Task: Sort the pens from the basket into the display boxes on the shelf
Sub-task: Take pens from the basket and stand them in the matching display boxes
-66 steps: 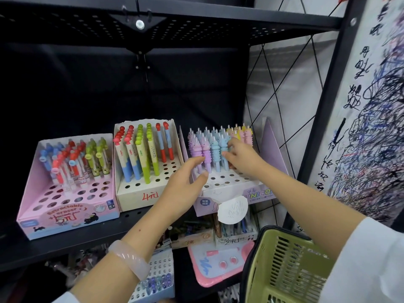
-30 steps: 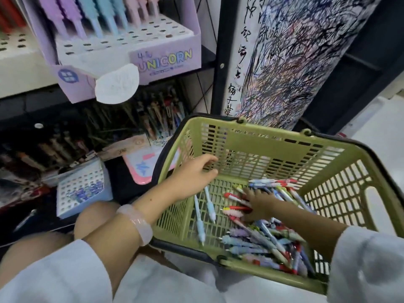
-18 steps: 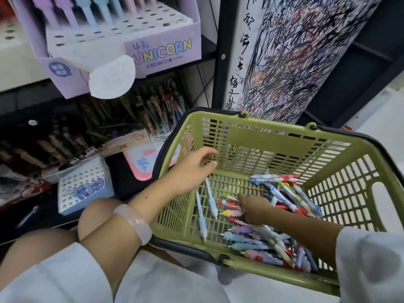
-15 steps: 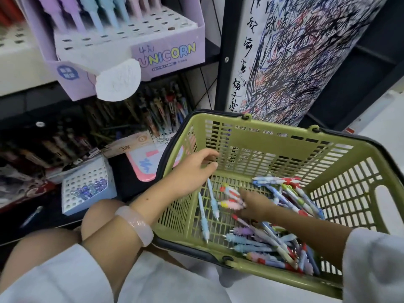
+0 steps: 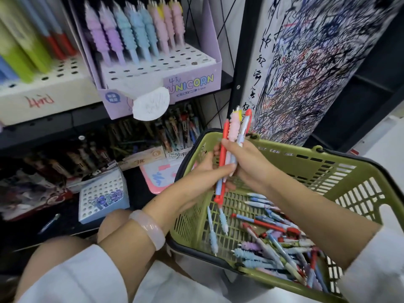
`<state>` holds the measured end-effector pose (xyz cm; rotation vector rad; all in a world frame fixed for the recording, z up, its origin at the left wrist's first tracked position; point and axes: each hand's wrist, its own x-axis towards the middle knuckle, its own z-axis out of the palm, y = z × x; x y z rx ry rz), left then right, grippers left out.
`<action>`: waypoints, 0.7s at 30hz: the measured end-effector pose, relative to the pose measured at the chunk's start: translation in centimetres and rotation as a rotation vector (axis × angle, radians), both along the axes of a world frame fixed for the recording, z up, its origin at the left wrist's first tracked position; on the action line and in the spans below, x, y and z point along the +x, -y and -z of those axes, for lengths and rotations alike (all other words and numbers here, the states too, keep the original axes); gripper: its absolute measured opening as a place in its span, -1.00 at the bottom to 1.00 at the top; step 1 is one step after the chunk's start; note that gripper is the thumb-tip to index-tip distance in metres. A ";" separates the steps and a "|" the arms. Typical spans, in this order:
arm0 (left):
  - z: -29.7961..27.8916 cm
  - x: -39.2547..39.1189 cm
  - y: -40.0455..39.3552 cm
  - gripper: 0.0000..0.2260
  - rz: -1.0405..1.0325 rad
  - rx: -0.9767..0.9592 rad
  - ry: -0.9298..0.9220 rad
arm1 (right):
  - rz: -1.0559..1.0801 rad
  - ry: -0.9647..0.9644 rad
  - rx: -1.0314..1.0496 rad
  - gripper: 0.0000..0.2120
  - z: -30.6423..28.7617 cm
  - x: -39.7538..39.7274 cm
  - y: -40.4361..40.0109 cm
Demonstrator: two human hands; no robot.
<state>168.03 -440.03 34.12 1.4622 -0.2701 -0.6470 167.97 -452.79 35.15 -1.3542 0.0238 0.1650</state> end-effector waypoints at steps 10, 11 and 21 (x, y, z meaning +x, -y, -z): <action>-3.4 -0.3 -3.7 -0.94 -0.051 -0.146 0.220 | -0.170 0.260 -0.313 -0.63 -5.2 0.1 -3.7; -3.9 -0.4 -4.2 -0.92 -0.058 -0.151 0.238 | -0.180 0.273 -0.301 -0.65 -5.7 0.2 -4.1; -9.4 -0.8 -12.7 -0.86 -0.243 -0.149 0.364 | -0.067 0.385 -0.137 -0.63 -12.7 2.8 -11.8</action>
